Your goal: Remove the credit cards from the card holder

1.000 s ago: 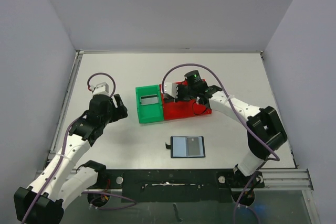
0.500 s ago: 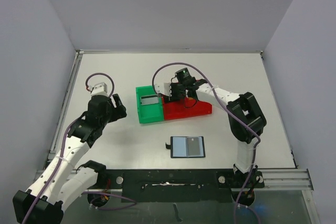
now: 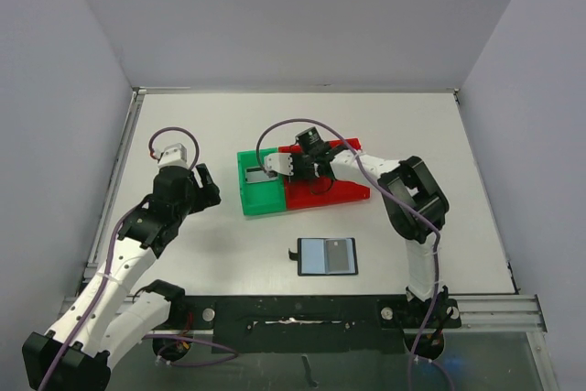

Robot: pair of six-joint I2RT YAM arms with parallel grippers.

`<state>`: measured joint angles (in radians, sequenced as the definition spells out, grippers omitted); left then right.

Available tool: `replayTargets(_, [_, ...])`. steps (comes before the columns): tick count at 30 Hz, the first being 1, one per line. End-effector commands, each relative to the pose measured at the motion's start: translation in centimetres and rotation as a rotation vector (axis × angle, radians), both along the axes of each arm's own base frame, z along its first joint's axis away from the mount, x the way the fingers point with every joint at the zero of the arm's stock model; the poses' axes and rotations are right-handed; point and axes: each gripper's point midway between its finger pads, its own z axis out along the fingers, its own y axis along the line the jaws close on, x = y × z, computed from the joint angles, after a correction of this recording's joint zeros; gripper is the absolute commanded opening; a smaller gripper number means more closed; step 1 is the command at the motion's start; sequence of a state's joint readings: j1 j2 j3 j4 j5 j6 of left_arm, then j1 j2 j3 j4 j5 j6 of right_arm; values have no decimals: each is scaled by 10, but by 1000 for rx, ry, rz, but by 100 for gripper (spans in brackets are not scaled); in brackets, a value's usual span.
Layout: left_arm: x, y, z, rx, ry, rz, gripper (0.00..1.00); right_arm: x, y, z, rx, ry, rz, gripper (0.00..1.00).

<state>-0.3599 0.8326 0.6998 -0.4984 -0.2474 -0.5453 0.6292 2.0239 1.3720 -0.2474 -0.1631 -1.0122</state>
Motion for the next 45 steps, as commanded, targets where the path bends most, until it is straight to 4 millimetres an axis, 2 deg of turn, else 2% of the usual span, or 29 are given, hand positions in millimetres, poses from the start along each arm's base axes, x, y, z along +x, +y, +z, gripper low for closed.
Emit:
replayTargets(1, [5,-1,7,0,-29,-3,72,9,7,6,17,-50,-15,28])
replayTargets(5, [5,-1,6,3,-26,-4,72,6,8,11,50,-31,-30,39])
replayTargets(17, [5,-4,3,0,-13,-16,72,2,14,48,237,32,-81,57])
replayTargets(24, [5,-4,2,0,-9,-20,72,4,10,76,367,56,-165,60])
replayTargets(26, [5,-4,2,1,-8,-20,72,6,10,85,452,82,-258,58])
replayTargets(30, [5,-4,2,0,-10,-17,72,-7,16,90,610,156,-421,53])
replayTargets(31, [5,-4,2,0,-11,-16,72,-10,16,86,627,157,-445,51])
replayTargets(36, [5,-4,1,2,-5,-17,72,-18,17,66,705,357,-753,29])
replayTargets(38, [5,-3,1,5,-5,-15,72,-14,14,53,676,423,-897,28])
replayTargets(41, [5,-2,0,10,-5,-8,72,-19,15,30,651,473,-991,26])
replayTargets(45, [5,-1,1,11,-6,-6,72,-18,16,24,670,465,-1036,22])
